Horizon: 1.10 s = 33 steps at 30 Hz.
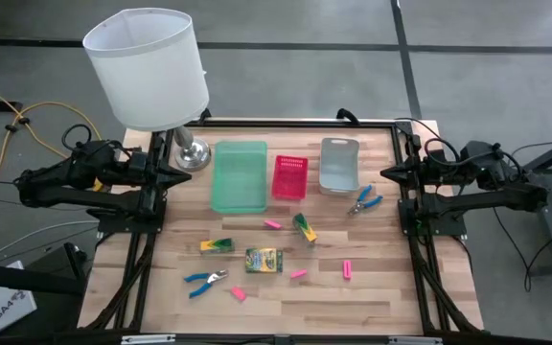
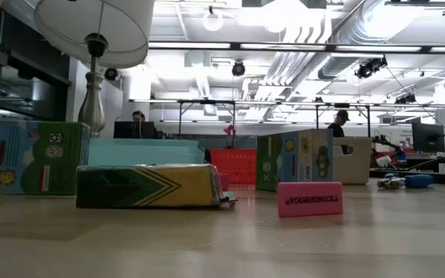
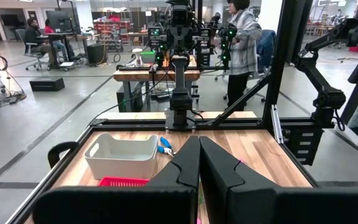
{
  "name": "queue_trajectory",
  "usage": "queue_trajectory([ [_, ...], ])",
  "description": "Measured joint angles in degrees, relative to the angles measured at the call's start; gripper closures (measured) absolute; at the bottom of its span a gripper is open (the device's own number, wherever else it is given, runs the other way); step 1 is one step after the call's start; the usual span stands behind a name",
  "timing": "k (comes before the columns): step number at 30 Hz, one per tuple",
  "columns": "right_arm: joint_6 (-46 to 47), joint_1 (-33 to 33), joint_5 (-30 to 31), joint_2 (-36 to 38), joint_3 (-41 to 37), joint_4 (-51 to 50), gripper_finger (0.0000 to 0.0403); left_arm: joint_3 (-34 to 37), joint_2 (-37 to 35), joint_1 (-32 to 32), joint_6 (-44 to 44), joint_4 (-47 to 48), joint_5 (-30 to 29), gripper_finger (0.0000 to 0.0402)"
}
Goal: Pick & Place School Supplies
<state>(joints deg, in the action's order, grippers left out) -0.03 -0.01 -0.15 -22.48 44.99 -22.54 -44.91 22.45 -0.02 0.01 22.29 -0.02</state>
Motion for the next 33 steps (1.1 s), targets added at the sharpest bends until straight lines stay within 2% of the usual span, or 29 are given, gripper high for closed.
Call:
queue_trajectory([
  [15, 0.01, 0.01, 0.01, 0.00, 0.00, 0.01, 0.0401, 0.00, 0.00, -0.01, -0.03, -0.01, -0.01, 0.0401],
  [21, 0.02, 0.00, 0.01, 0.02, -0.02, 0.01, 0.0401, -0.01, 0.44, -0.03, -2.90, 0.21, -0.01, 0.0401],
  [33, 0.00, 0.00, 0.01, 0.01, 0.00, 0.00, 0.0401, 0.01, 5.81, -0.05, -7.44, 4.36, -0.37, 0.0401],
])
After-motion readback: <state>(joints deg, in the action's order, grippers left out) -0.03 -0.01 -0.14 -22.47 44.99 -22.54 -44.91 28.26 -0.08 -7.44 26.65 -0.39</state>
